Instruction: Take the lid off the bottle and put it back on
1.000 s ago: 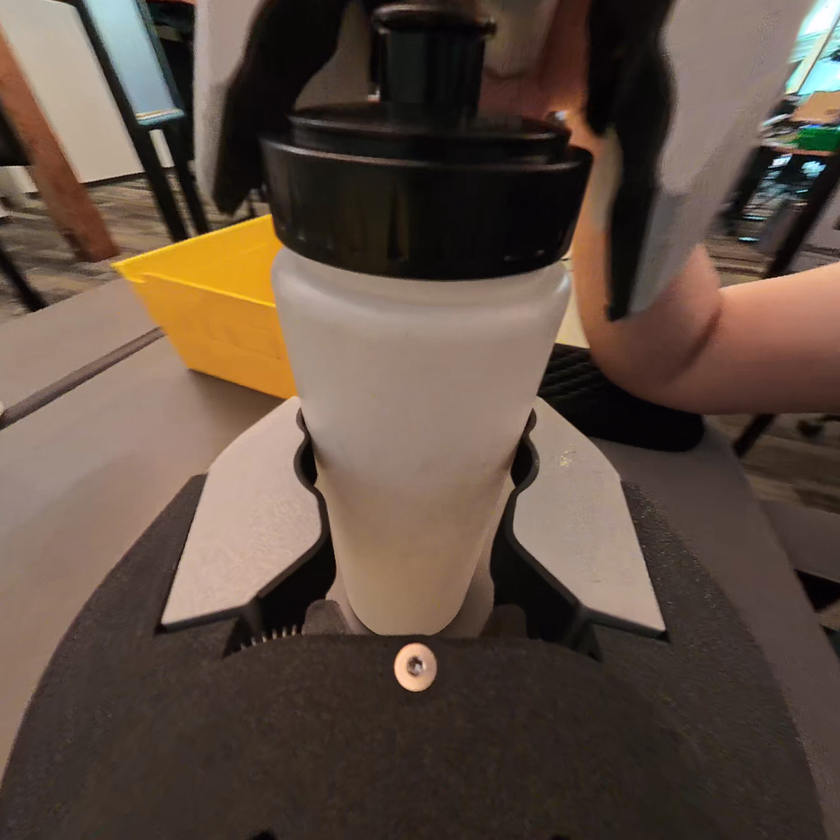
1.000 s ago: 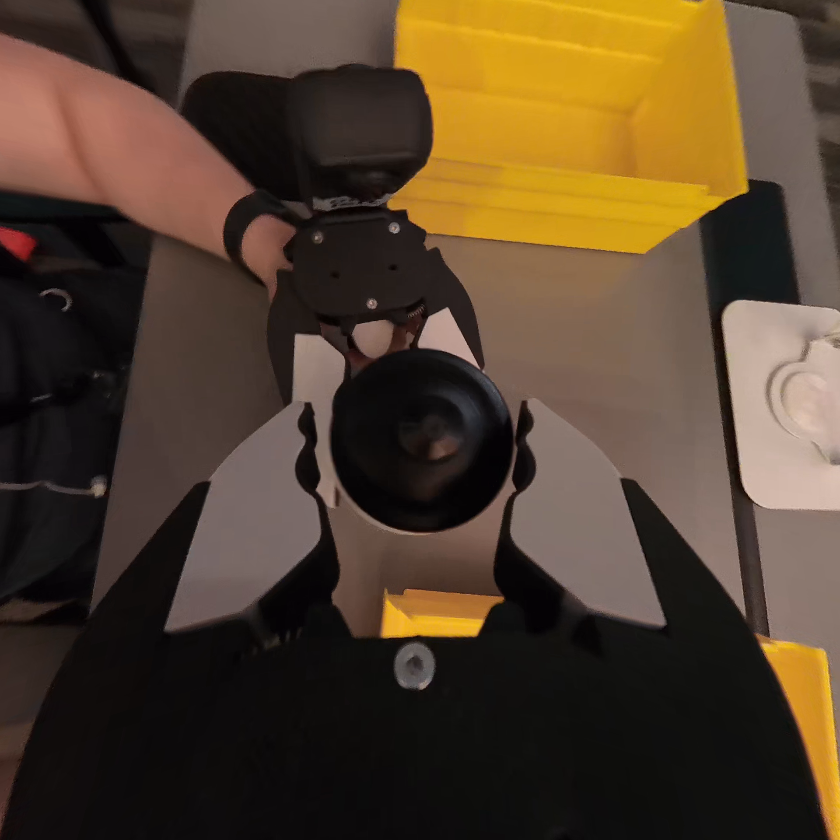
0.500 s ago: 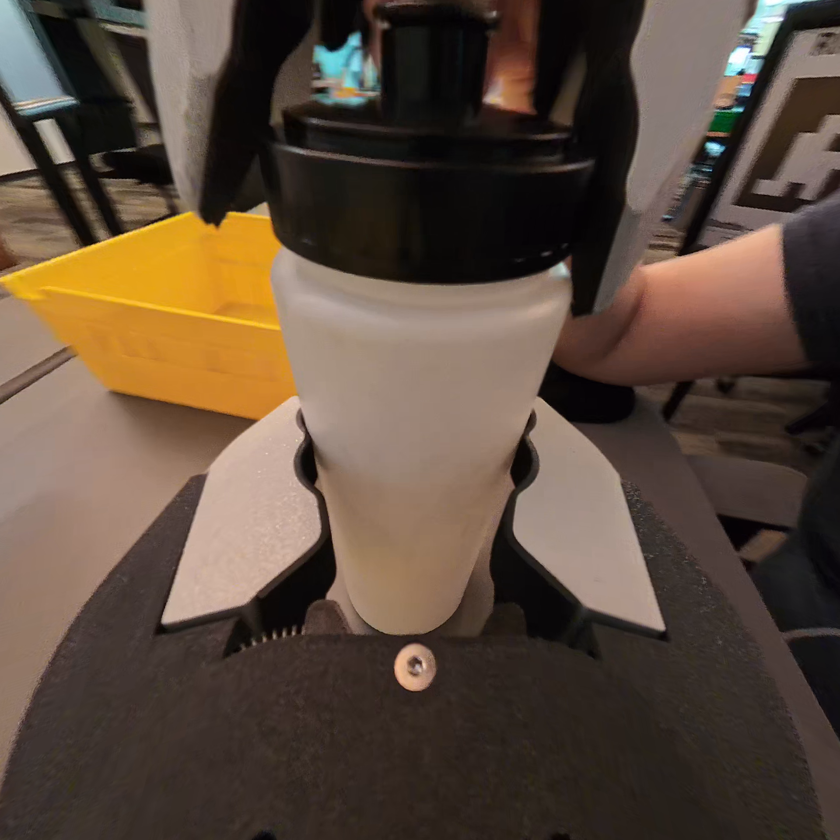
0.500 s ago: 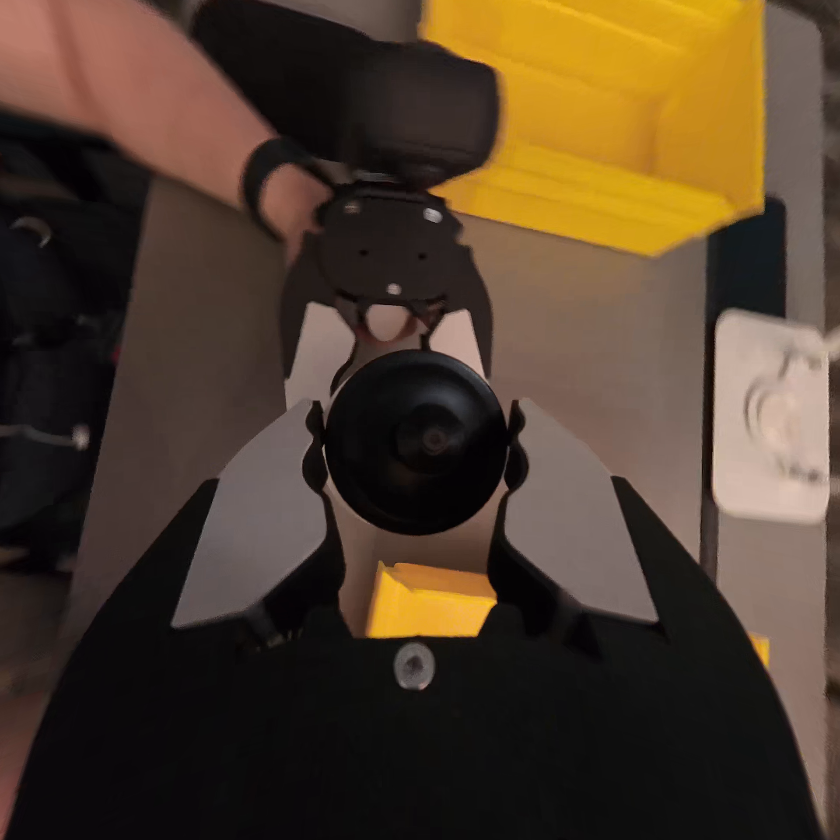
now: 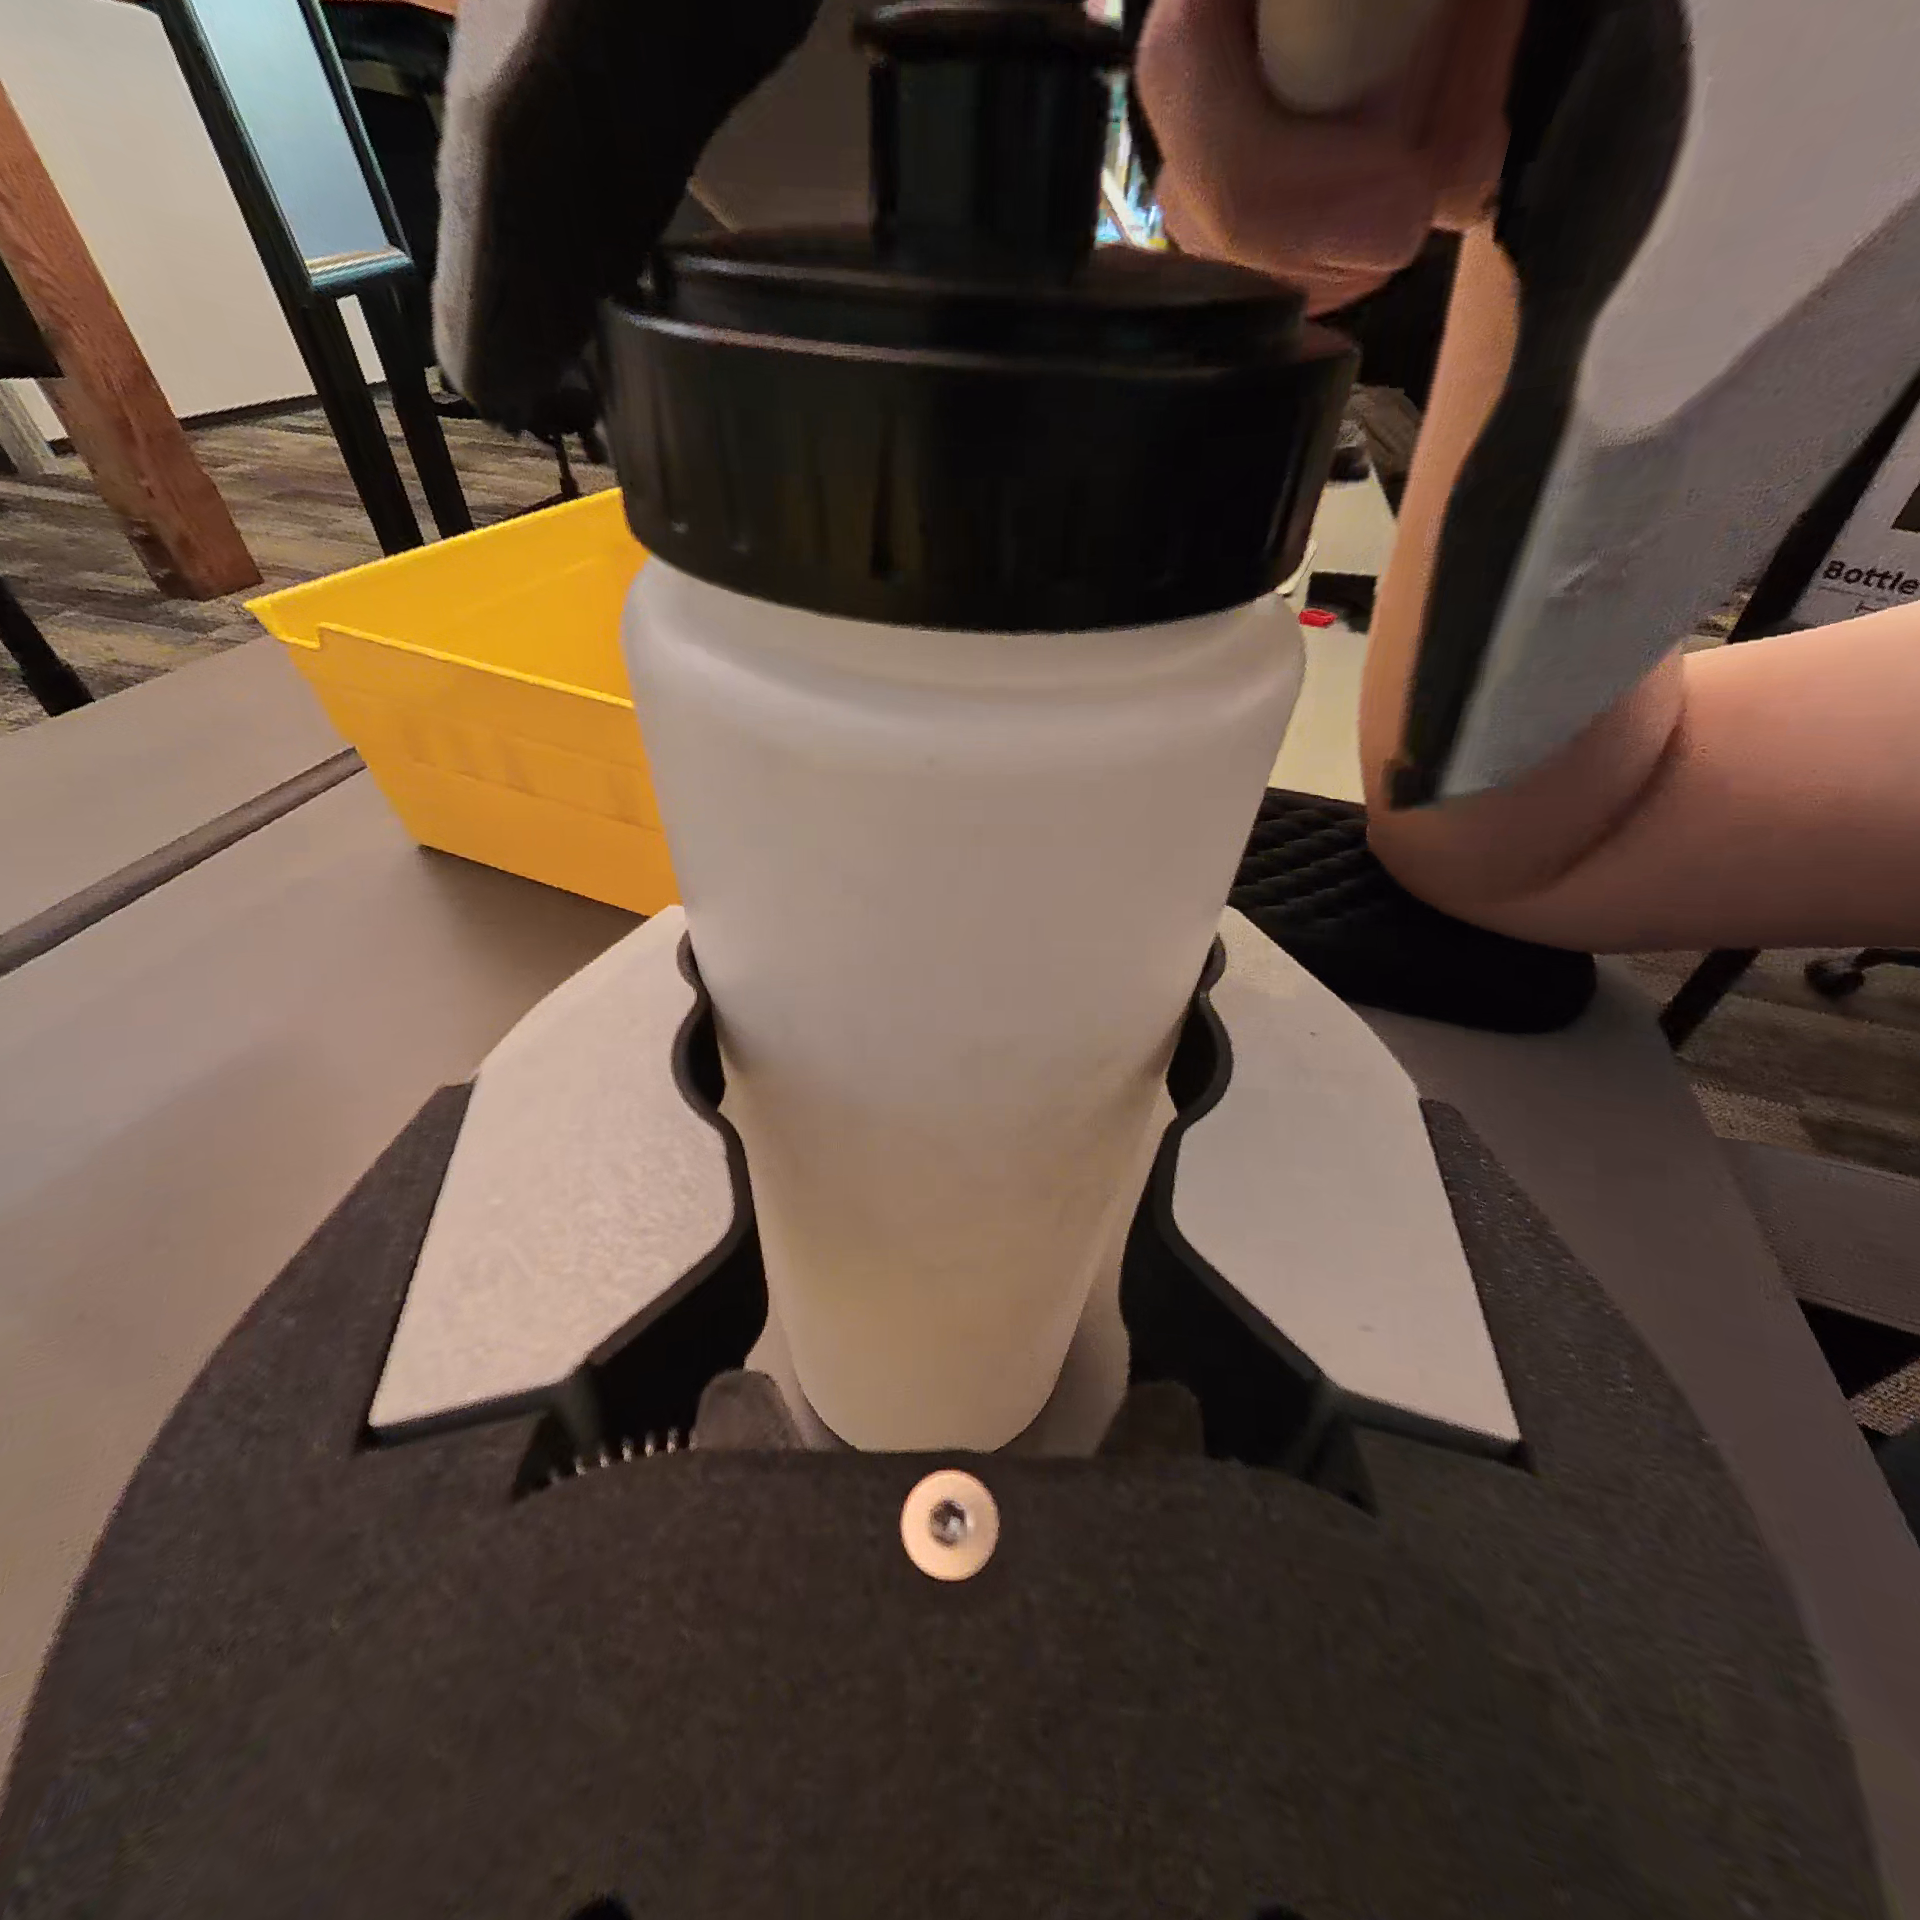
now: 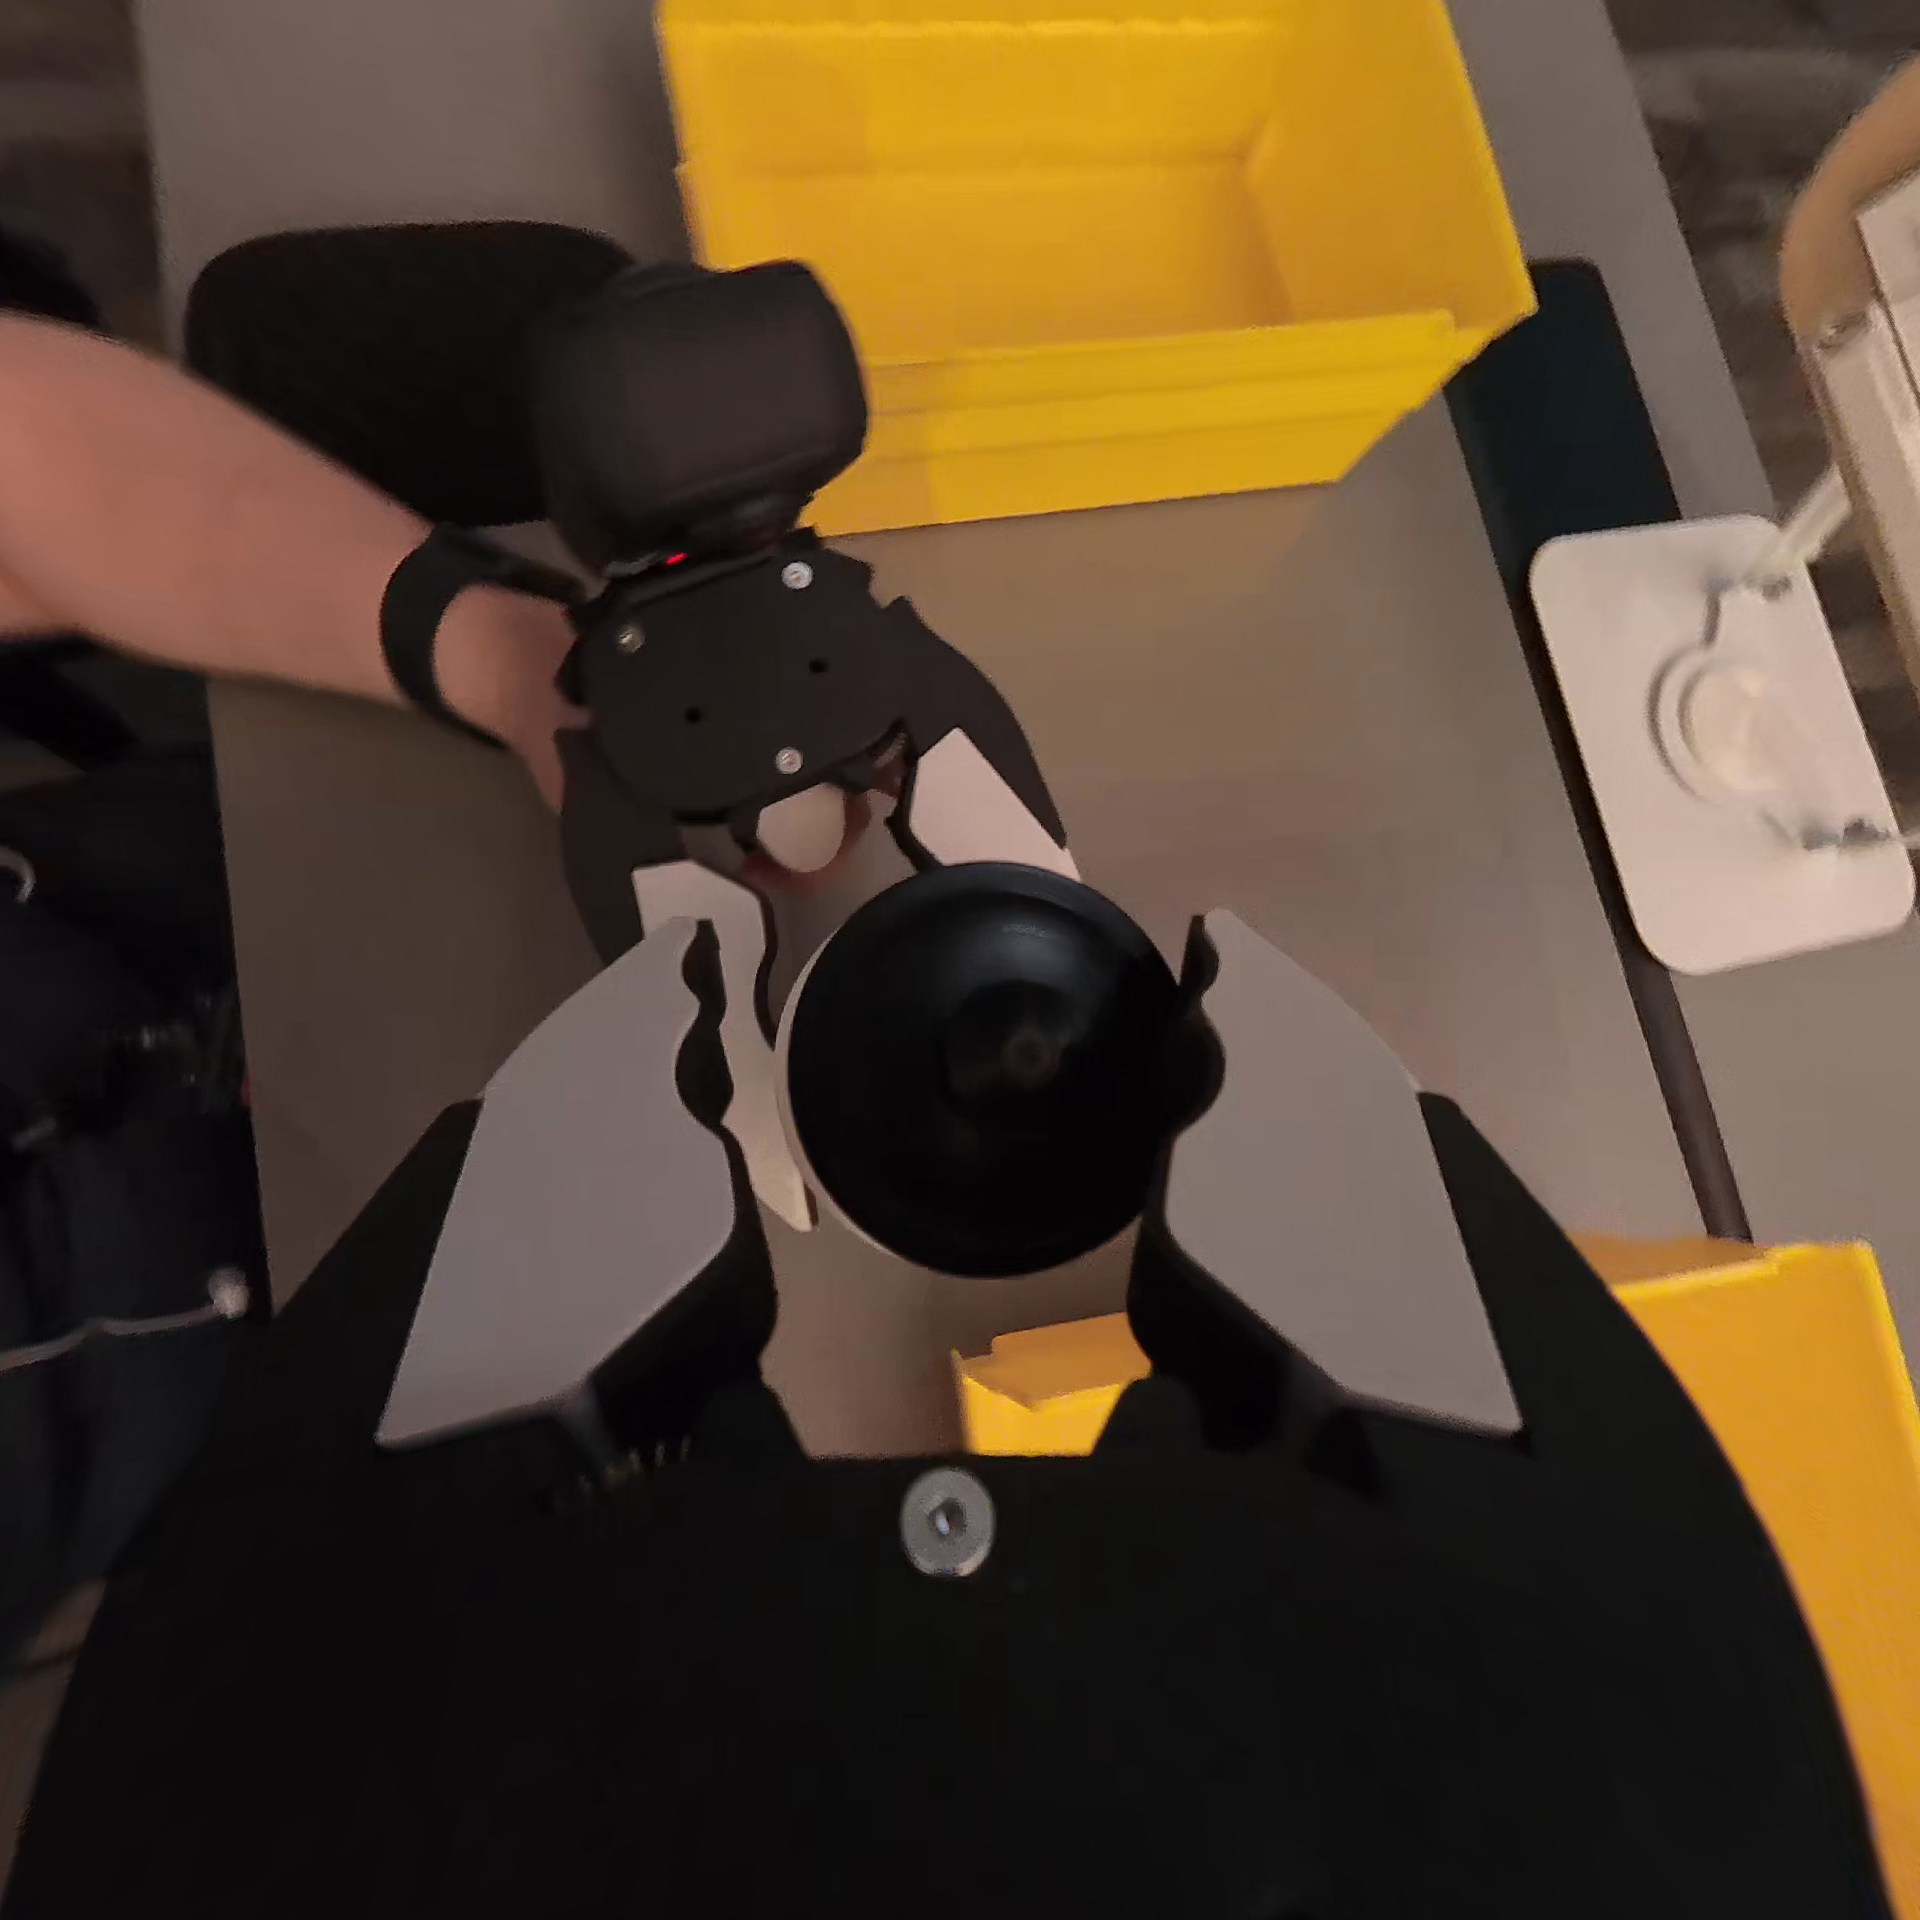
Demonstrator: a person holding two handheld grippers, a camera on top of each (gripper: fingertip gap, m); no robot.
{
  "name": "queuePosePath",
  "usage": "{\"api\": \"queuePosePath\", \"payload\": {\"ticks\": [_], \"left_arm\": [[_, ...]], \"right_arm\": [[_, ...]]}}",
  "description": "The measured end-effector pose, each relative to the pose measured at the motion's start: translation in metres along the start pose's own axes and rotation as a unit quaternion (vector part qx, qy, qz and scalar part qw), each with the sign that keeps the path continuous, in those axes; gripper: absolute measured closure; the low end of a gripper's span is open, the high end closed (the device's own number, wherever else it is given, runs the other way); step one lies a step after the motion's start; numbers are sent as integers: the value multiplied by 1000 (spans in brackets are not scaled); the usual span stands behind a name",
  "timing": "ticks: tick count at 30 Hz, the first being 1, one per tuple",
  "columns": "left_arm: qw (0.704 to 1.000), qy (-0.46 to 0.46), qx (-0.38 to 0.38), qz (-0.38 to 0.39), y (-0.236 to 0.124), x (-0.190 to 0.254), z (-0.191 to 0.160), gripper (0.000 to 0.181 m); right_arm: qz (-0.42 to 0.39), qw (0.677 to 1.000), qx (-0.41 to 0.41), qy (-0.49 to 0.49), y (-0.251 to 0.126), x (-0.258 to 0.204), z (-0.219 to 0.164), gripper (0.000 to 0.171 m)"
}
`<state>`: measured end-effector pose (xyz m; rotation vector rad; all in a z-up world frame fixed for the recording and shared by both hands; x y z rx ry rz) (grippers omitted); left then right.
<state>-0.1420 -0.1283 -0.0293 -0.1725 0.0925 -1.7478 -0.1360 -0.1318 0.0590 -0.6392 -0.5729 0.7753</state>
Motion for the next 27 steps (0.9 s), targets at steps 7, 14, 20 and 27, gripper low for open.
{"api": "queuePosePath", "payload": {"ticks": [7,14,20,27], "left_arm": [[1000,3,-9,-20,2,6,0,95],[999,3,-10,-44,4,12,0,95],[1000,2,-5,-10,0,3,0,95],[1000,6,-10,-28,0,7,0,95]], "right_arm": [[-23,999,-13,-35,-2,0,-4,100],[54,993,27,-106,-7,-6,-6,100],[-33,999,-4,-28,-14,6,-6,89],[10,999,-29,-19,-13,3,-16,96]]}}
Point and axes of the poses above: each gripper's, where its closed fingertips meet, y out along the fingers, z out of its top, x = y × z across the jaws, the point moved 4 cm from there along -y, back along the fingers, and after that the axes turned 7 degrees about -z, right-handed, at the moved point
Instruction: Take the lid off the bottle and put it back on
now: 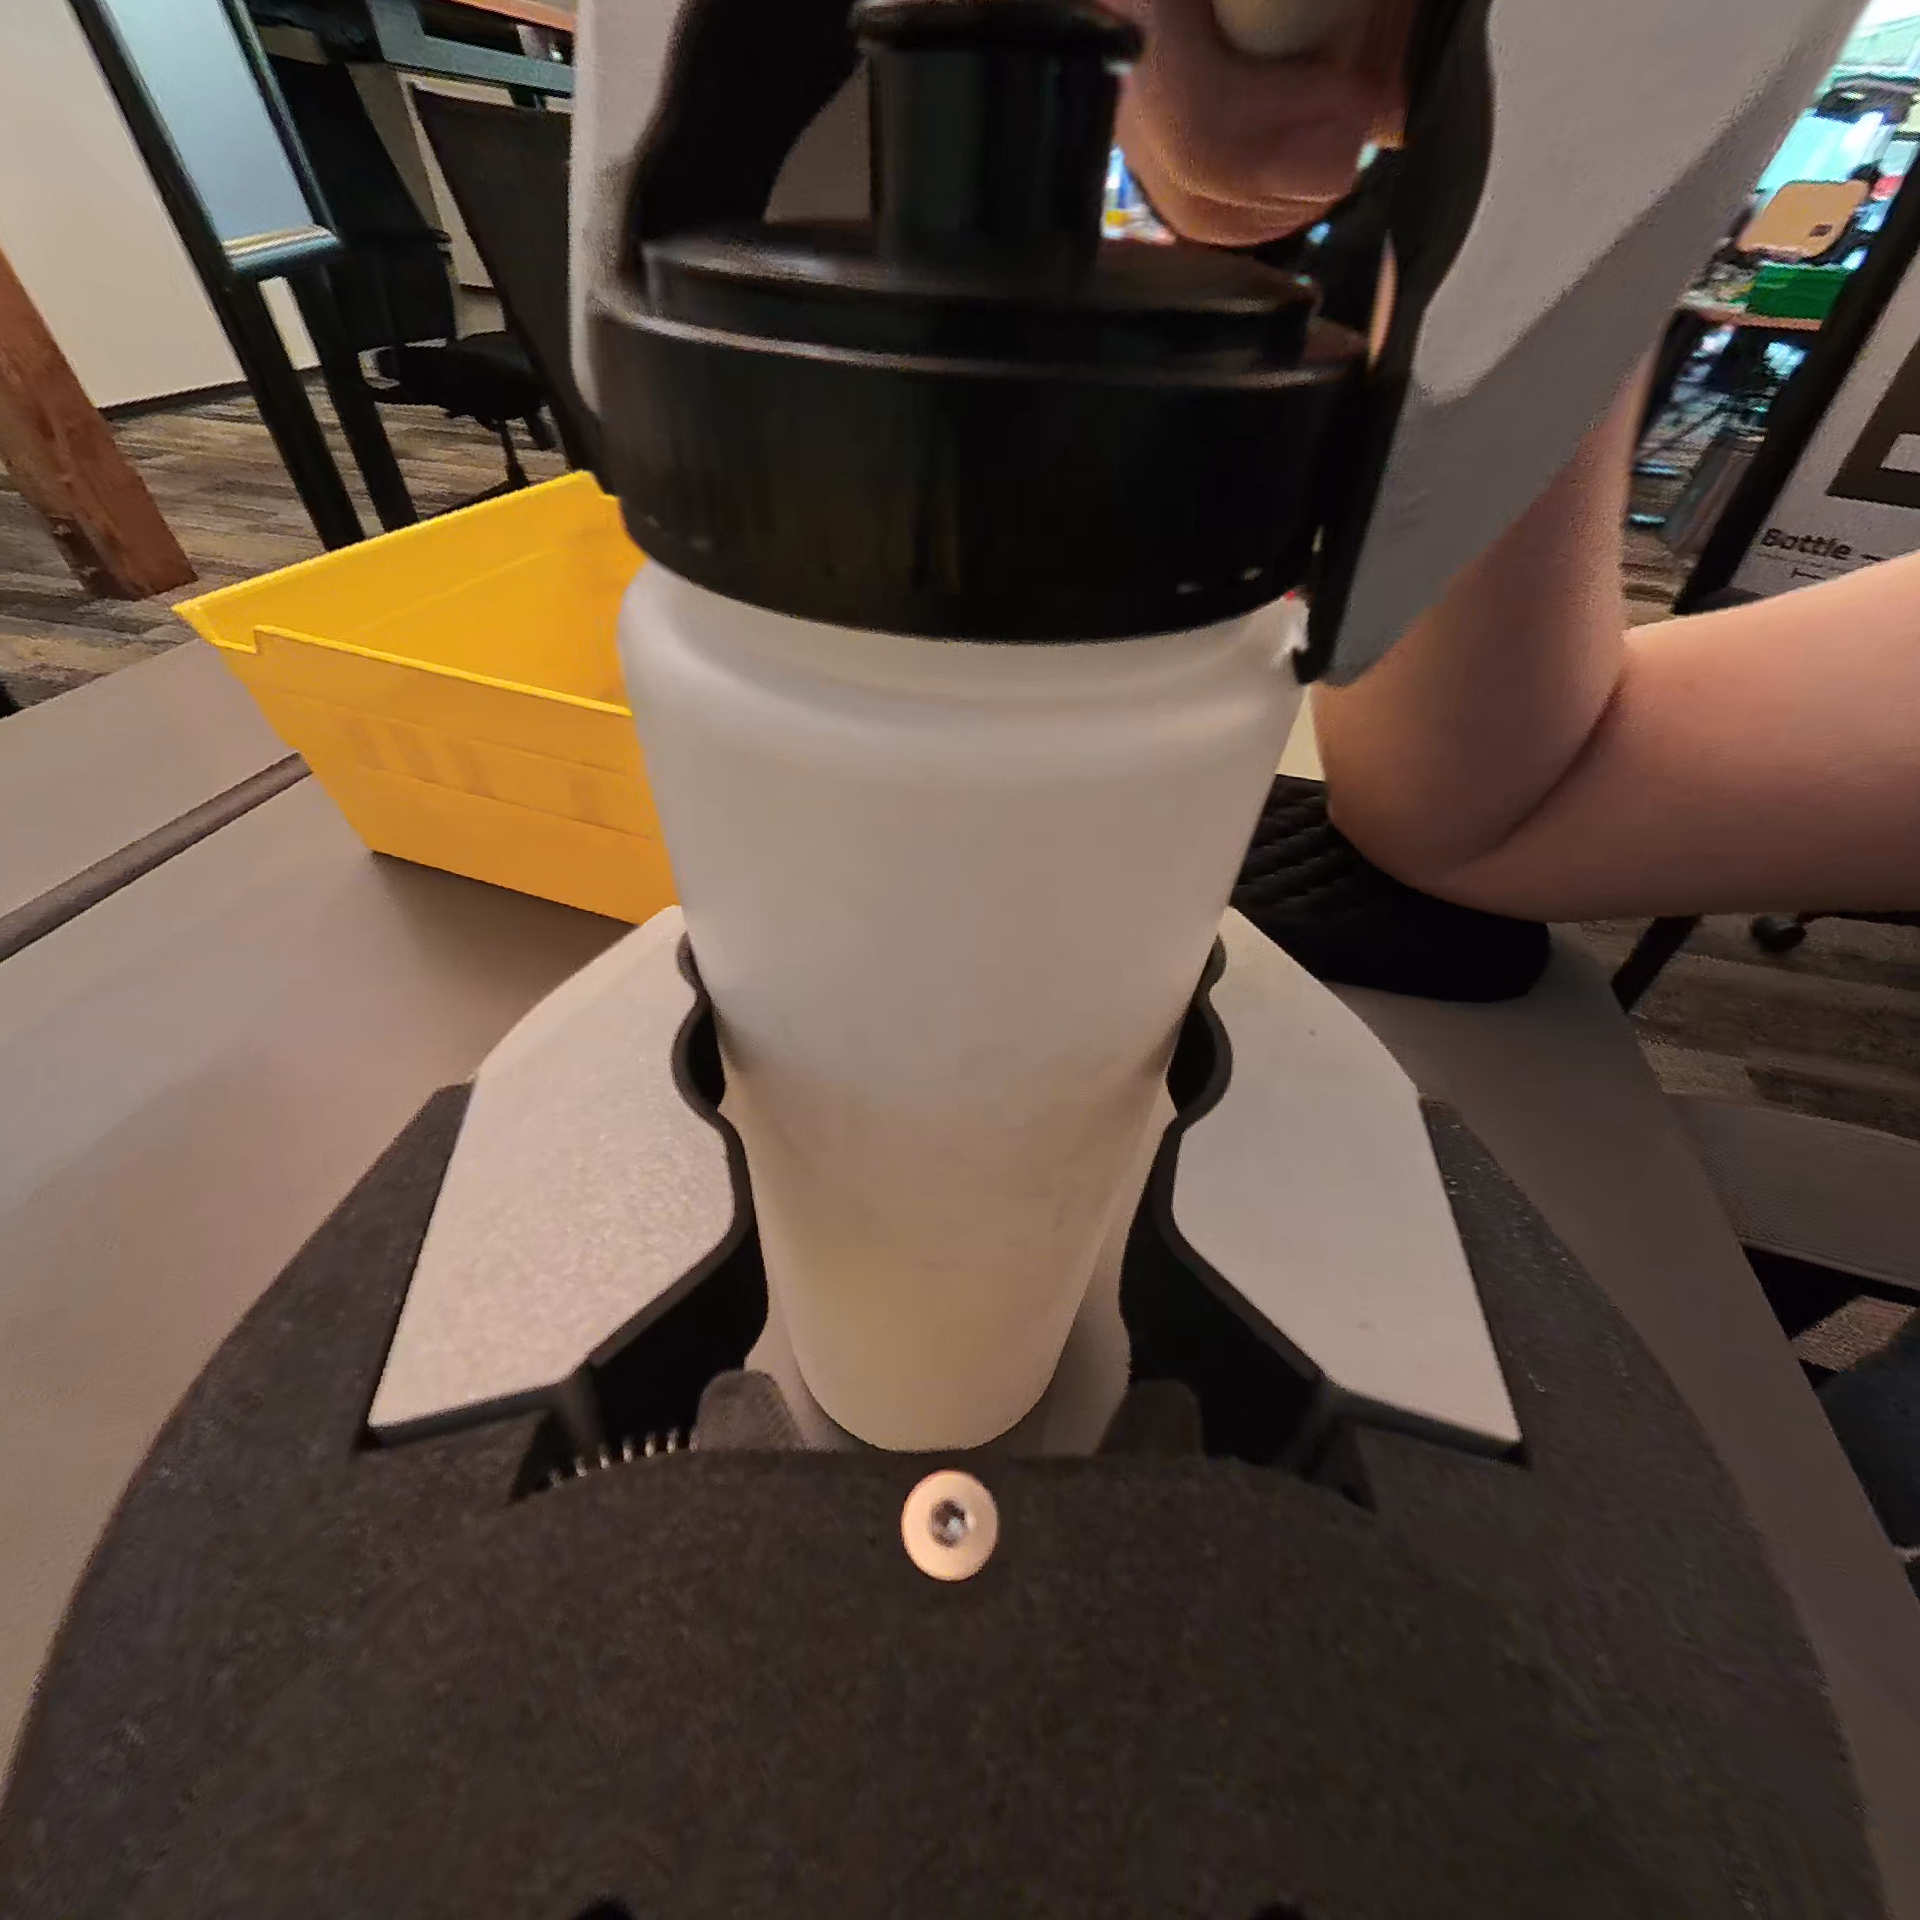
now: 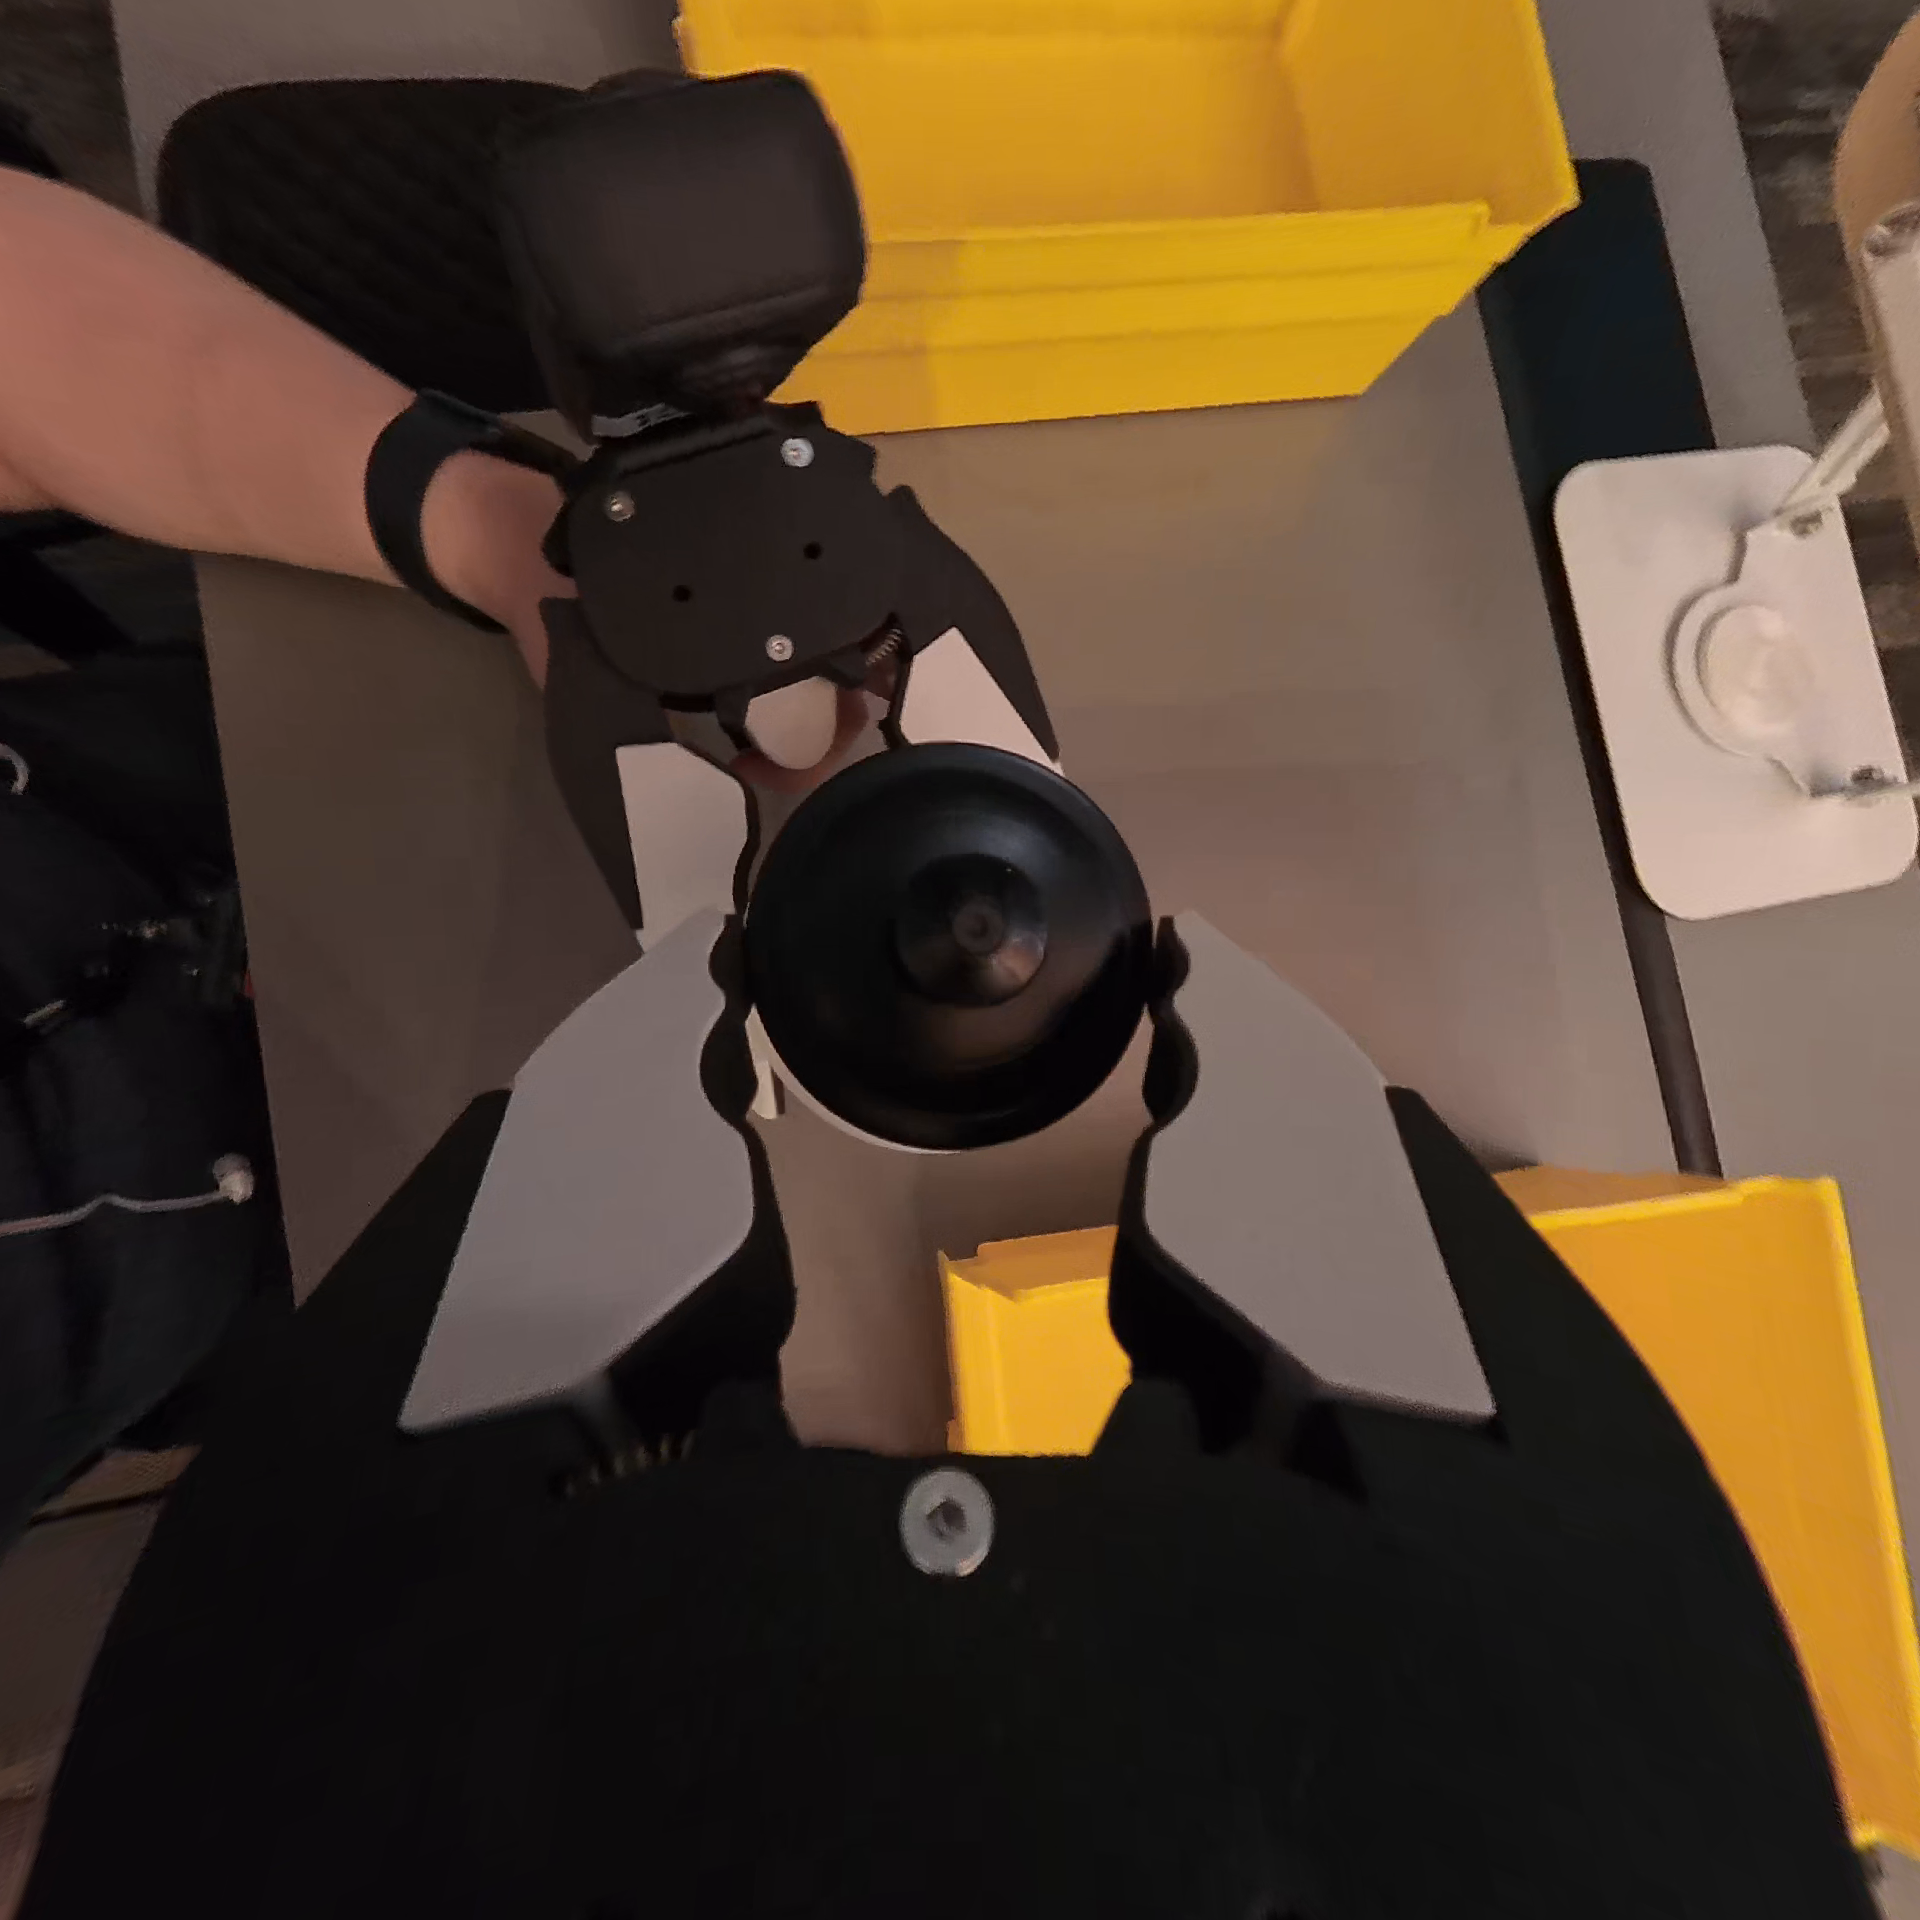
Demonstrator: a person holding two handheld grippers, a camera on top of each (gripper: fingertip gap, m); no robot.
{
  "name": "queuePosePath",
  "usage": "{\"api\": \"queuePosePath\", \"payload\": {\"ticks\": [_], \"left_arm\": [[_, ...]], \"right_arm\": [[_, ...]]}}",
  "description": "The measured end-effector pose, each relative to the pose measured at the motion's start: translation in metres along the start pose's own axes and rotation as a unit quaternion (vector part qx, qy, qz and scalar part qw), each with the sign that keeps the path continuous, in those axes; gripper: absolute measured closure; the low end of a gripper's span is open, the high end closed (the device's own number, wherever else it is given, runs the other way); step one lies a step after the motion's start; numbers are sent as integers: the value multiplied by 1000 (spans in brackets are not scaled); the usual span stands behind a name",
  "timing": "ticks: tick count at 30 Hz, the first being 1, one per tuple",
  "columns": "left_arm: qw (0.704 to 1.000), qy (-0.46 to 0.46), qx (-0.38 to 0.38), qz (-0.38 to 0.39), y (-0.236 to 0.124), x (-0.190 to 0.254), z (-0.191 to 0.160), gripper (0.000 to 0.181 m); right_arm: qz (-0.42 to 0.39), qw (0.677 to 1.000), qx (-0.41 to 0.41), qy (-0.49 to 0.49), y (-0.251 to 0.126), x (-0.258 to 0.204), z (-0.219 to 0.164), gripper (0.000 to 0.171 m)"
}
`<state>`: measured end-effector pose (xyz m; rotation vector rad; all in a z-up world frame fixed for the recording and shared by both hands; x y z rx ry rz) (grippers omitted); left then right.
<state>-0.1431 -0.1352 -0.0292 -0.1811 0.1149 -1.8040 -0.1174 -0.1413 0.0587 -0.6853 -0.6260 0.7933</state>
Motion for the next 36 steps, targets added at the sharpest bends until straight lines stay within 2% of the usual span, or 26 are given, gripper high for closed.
{"api": "queuePosePath", "payload": {"ticks": [5,8,11,16,19,24,30,33,36], "left_arm": [[998,10,-1,-62,4,15,-1,95],[998,10,-1,-57,6,15,-1,95],[1000,4,3,-18,5,6,0,95],[1000,-4,8,29,0,-7,-1,95],[1000,-5,4,31,0,-7,-1,95],[1000,2,-1,-7,3,1,-1,95],[998,9,-4,-62,8,14,-2,95],[999,9,-2,-47,8,11,-2,95],[1000,0,1,3,6,-2,-2,95]], "right_arm": [[104,986,60,-113,-7,-9,-6,96],[146,975,100,-136,-8,-8,-8,96],[106,988,63,-94,-2,-1,-7,90],[21,999,21,41,8,4,6,85],[-19,999,-20,39,16,4,1,89],[44,999,-12,-7,13,-3,-3,92],[170,976,65,-118,4,-12,-9,93],[167,978,63,-111,5,-10,-9,93],[94,993,28,-70,8,1,-8,91]]}}
Point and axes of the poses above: each gripper's, where its closed fingertips meet, y out along the fingers, z out of its top, x = y × z across the jaws, the point moved 4 cm from there along -y, back along the fingers, and after that the axes turned 7 degrees about -z, right-handed, at the moved point
